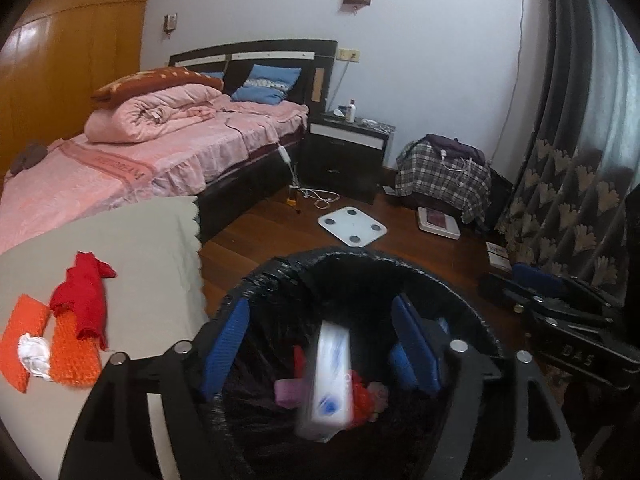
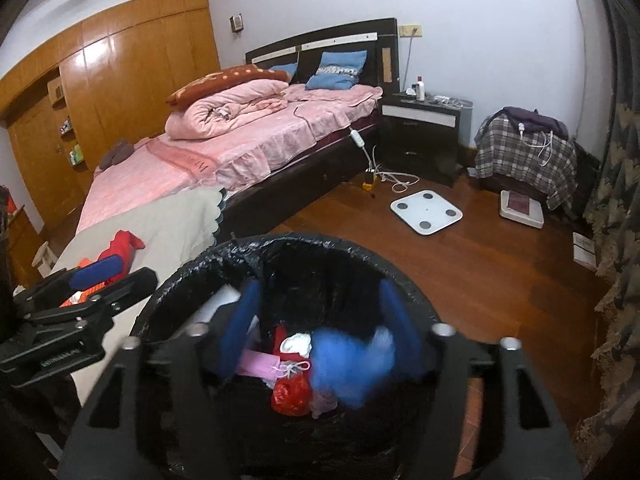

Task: Collect trash
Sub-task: 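Carry the white box and blue bag over the bin and release them, then move both open grippers back over the table toward the white cloth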

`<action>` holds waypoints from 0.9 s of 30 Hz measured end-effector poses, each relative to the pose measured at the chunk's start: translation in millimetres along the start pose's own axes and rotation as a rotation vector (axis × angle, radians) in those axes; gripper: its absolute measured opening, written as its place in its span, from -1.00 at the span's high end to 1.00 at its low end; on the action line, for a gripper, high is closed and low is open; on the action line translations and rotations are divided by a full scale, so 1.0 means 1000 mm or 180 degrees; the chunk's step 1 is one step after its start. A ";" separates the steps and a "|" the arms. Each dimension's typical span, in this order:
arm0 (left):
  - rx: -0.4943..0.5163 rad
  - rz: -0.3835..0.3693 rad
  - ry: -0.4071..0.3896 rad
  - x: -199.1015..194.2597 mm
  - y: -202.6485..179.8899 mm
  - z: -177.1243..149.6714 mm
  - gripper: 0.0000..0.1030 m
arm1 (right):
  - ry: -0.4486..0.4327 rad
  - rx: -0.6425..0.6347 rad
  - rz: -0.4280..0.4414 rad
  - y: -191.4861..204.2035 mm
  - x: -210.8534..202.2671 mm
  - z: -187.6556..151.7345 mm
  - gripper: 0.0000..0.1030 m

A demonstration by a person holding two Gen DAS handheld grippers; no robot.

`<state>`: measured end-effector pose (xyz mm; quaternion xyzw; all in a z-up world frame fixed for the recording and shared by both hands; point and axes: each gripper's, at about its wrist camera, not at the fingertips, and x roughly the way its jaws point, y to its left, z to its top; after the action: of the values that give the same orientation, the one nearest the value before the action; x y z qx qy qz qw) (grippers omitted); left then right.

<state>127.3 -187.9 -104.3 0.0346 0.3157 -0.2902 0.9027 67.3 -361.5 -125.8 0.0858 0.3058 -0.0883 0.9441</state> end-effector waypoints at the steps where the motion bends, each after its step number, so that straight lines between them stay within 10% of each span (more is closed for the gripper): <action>1: 0.0000 0.0029 -0.0019 -0.003 0.003 0.000 -0.45 | -0.0031 -0.0001 -0.0019 0.000 -0.002 0.001 -0.64; 27: -0.0568 0.1423 -0.0306 -0.118 0.169 -0.043 -0.75 | 0.0004 -0.0482 0.0770 0.158 0.028 0.021 -0.88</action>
<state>121.6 21.8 -89.6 0.0099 0.2813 -0.0555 0.9580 135.4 -216.2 -108.6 0.0505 0.2995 0.0495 0.9515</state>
